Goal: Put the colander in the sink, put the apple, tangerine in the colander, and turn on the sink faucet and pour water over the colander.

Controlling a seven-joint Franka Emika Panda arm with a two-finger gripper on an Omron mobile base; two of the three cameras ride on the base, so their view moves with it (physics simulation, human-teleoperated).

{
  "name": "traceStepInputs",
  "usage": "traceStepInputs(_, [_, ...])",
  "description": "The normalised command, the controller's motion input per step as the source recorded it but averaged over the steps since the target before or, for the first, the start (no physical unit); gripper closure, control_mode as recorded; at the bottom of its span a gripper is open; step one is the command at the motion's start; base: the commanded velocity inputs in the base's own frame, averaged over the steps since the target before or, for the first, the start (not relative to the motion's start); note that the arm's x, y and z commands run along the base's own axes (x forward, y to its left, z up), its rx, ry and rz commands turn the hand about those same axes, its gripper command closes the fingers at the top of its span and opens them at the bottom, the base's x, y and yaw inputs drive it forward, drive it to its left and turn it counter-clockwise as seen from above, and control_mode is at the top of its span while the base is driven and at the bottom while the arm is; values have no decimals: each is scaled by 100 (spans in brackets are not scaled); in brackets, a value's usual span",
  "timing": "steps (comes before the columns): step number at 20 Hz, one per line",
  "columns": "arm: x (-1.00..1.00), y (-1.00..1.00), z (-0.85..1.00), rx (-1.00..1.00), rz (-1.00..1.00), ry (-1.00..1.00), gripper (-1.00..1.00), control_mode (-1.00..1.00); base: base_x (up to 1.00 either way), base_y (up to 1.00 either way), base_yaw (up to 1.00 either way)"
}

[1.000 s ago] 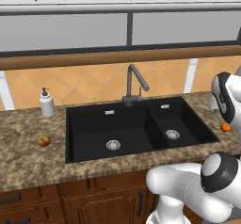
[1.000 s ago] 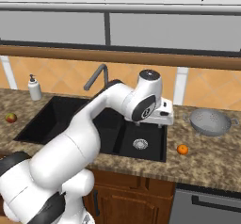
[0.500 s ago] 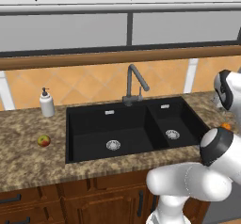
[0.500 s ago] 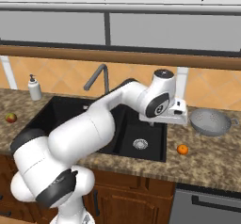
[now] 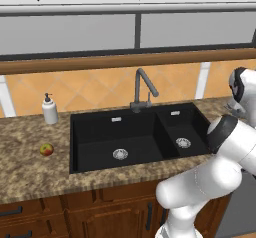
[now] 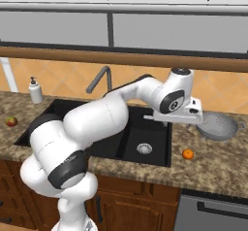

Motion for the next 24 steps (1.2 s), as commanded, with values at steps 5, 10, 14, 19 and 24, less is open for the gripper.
traceStepInputs(5, [9,-6,-9,0,0,1,-100,-100,0,0,0])
traceStepInputs(10, [34,-18,-23,1,0,0,-100,-100,0,0,0])
traceStepInputs(14, [20,-15,-27,0,0,0,-100,-100,0,0,0])
traceStepInputs(19, [23,-11,0,1,1,1,-100,-100,0,0,0])
traceStepInputs(24, [8,-20,0,0,2,0,-100,-100,0,0,0])
